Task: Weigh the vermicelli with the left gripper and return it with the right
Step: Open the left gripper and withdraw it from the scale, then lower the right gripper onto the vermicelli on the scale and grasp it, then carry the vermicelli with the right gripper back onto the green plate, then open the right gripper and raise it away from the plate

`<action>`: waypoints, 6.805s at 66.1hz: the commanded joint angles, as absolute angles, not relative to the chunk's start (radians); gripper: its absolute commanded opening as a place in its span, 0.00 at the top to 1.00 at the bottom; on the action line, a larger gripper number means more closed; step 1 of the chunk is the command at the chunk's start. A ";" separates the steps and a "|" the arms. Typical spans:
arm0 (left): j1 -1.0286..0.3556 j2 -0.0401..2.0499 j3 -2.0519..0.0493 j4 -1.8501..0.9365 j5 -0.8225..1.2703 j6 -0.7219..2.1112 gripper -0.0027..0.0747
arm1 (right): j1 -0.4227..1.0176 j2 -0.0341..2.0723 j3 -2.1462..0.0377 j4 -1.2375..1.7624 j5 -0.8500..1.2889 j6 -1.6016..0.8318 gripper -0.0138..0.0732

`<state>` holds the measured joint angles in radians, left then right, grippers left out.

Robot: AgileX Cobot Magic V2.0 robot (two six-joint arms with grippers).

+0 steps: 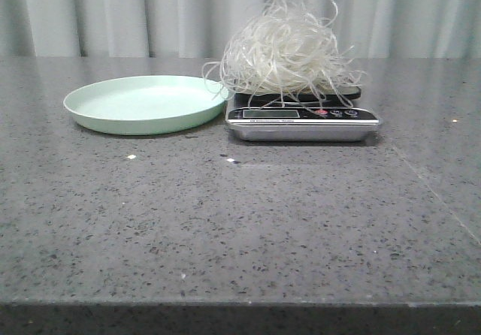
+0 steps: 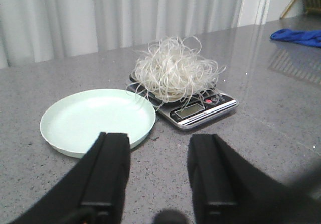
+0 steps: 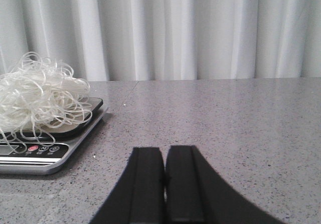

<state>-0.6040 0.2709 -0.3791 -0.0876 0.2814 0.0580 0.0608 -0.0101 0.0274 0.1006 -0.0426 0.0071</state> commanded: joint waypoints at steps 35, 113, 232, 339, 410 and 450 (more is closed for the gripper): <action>-0.606 0.227 -0.386 -0.096 0.186 0.053 0.80 | 0.054 0.019 -0.153 0.112 -0.051 0.000 0.65; -0.606 0.227 -0.386 -0.096 0.184 0.053 0.80 | 0.466 1.205 -1.269 0.121 0.537 0.000 0.14; -0.606 0.227 -0.386 -0.096 0.184 0.053 0.80 | 0.645 2.072 -2.170 0.243 0.992 0.000 0.48; -0.606 0.227 -0.386 -0.096 0.184 0.053 0.80 | 0.604 0.114 -0.401 0.062 0.377 -0.006 0.15; -0.592 0.227 -0.334 -0.096 0.128 0.053 0.80 | 0.604 0.039 -0.372 0.062 0.311 -0.006 0.63; -0.065 -0.025 0.010 -0.047 -0.029 0.053 0.80 | 0.604 0.039 -0.372 0.062 0.311 -0.006 0.63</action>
